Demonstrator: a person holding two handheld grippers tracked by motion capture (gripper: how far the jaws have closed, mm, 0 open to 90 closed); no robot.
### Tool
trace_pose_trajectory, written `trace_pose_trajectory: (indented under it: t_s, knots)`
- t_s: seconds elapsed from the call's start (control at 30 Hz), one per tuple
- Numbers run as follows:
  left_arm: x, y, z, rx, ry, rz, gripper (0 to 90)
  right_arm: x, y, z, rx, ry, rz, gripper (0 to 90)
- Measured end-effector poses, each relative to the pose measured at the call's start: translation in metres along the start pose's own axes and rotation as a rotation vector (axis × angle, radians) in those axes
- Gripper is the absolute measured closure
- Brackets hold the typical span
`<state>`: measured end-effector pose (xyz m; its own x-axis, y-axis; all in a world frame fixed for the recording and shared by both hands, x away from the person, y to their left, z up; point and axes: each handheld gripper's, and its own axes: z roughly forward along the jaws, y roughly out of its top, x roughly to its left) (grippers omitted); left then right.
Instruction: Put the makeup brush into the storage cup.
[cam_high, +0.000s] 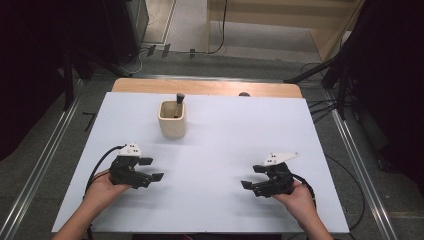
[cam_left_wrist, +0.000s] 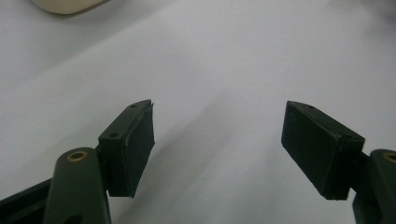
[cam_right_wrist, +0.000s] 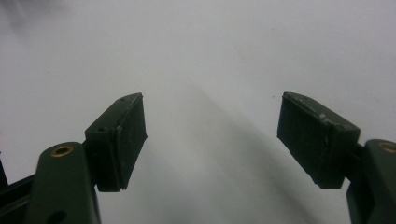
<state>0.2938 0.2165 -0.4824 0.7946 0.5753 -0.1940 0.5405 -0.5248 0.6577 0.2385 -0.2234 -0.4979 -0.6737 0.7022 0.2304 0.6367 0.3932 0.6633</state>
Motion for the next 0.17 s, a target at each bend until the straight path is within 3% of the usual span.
trace_pose_trajectory:
  t_s: [0.17]
  knots:
    - [0.0004, -0.0001, -0.0002, 0.0, 0.002, 0.001, 26.5, 0.0002, 0.0005, 0.0005, 0.002, 0.008, -0.004, 25.1]
